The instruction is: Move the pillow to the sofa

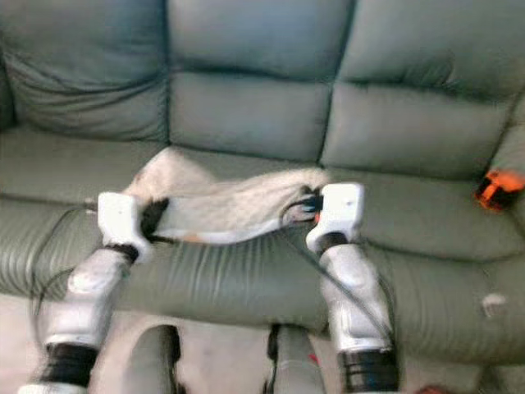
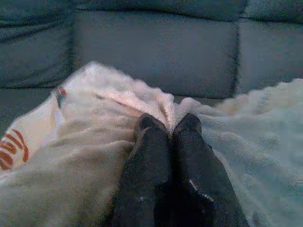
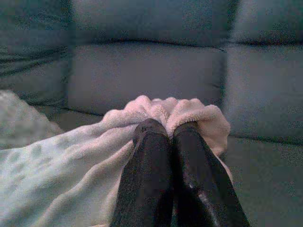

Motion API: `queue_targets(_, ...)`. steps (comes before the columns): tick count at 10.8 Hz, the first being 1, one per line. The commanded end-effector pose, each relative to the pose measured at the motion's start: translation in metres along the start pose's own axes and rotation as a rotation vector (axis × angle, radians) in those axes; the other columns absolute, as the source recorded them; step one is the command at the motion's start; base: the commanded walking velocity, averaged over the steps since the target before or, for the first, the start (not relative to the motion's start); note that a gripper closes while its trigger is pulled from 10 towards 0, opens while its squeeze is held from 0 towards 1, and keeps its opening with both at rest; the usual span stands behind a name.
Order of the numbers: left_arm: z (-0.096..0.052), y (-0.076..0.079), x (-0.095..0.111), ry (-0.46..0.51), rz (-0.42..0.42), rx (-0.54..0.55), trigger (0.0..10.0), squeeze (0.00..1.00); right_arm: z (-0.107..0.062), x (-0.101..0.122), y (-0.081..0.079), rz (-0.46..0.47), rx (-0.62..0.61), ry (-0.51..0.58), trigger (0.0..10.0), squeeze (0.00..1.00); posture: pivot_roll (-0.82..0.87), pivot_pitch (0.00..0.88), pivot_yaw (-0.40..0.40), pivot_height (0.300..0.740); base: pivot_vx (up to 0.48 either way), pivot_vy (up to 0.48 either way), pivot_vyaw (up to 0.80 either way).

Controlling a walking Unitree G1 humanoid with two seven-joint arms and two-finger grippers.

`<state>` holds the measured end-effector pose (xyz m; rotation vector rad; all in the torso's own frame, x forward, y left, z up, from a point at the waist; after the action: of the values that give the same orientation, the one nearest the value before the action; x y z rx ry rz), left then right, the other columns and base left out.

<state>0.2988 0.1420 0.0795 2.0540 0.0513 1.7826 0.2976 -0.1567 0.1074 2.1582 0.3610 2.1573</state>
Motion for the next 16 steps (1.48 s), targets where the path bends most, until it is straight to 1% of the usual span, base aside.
queue_targets(1,0.004,-0.007,0.013,0.04,0.039,0.014,10.0,0.0,0.004,0.009,-0.002,0.009,0.011,0.036,10.0,0.0,-0.01,0.0,-0.067,0.62,0.0,0.0,0.0)
queue_targets(2,0.007,-0.015,0.018,0.042,0.07,0.029,10.0,0.0,0.008,0.011,-0.003,0.015,0.023,0.042,10.0,0.0,0.0,0.0,-0.07,0.62,0.0,0.0,0.0)
queue_targets(3,0.011,-0.022,0.023,0.039,0.098,0.033,10.0,0.0,0.014,0.011,-0.009,0.002,0.065,0.033,10.0,0.0,0.0,0.0,-0.078,0.62,0.0,0.0,0.0)
queue_targets(4,0.015,-0.034,0.021,0.01,0.136,0.064,10.0,0.0,0.024,0.011,-0.011,0.02,0.07,0.015,10.0,0.0,0.01,0.0,-0.085,0.62,0.0,0.0,0.0)
queue_targets(5,0.013,-0.038,0.018,-0.017,0.18,0.05,10.0,0.0,0.028,0.015,-0.011,0.009,0.07,0.025,10.0,0.0,0.01,0.0,-0.086,0.62,0.0,0.0,0.0)
queue_targets(6,0.012,-0.044,0.017,-0.033,0.223,0.049,10.0,0.0,0.035,0.017,-0.011,0.021,0.068,0.019,10.0,0.0,0.02,0.0,-0.089,0.62,0.0,0.0,0.0)
queue_targets(7,0.014,-0.044,0.023,-0.01,0.212,0.043,10.0,0.0,0.041,0.017,-0.015,0.035,0.067,0.002,10.0,0.0,0.03,0.045,-0.093,0.62,0.0,0.0,0.0)
queue_targets(8,0.02,-0.035,0.026,0.008,0.191,0.01,10.0,0.0,0.045,0.012,-0.018,0.021,0.061,-0.02,10.0,0.0,0.04,0.08,-0.088,0.62,0.0,0.0,0.0)
queue_targets(9,0.019,-0.033,0.026,0.012,0.193,-0.001,10.0,0.0,0.044,0.012,-0.02,0.023,0.059,-0.021,10.0,0.0,0.04,0.093,-0.084,0.62,0.0,0.0,0.0)
queue_targets(10,0.027,-0.028,0.024,0.0,0.214,-0.025,10.0,0.0,0.046,0.009,-0.021,0.012,0.044,-0.034,10.0,0.0,0.02,0.118,-0.074,0.62,0.0,0.0,0.0)
queue_targets(11,0.04,-0.021,0.023,-0.018,0.23,-0.042,10.0,0.0,0.05,0.003,-0.018,0.004,0.012,-0.053,10.0,0.0,0.01,0.142,-0.066,0.62,0.0,0.0,0.0)
queue_targets(12,0.047,-0.018,0.024,-0.021,0.231,-0.048,10.0,0.0,0.051,0.0,-0.018,-0.005,0.001,-0.068,10.0,0.0,0.0,0.149,-0.063,0.62,0.0,0.0,0.0)
queue_targets(13,0.059,-0.007,0.024,-0.044,0.24,-0.061,10.0,0.0,0.048,-0.01,-0.017,-0.003,-0.053,-0.136,10.0,0.0,-0.03,0.156,-0.062,0.62,0.0,0.0,0.0)
queue_targets(14,0.065,0.0,0.022,-0.059,0.248,-0.08,10.0,0.0,0.046,-0.011,-0.021,0.02,-0.052,-0.139,10.0,0.0,-0.05,0.161,-0.063,0.62,0.0,0.0,0.0)
queue_targets(15,0.074,0.016,0.015,-0.094,0.276,-0.112,10.0,0.0,0.039,-0.018,-0.032,0.018,-0.02,-0.159,10.0,0.0,-0.06,0.163,-0.063,0.62,0.0,0.0,0.0)
queue_targets(16,0.077,0.021,0.01,-0.125,0.303,-0.107,10.0,0.0,0.035,-0.029,-0.039,-0.009,0.012,-0.218,10.0,0.0,-0.06,0.163,-0.063,0.62,0.0,0.0,0.0)
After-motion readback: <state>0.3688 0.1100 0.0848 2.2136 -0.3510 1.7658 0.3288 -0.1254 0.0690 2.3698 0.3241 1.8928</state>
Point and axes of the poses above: a point about 5 cm out from each wrist's last joint towards the gripper, its own z axis pointing out of the wrist towards the gripper, its own x axis along the axis of the wrist's last joint, y = z × x, the point moved 1 cm from there along z, pointing out of the wrist towards the gripper, and after that the axes turned 15 degrees about -z, right-handed, at the moved point
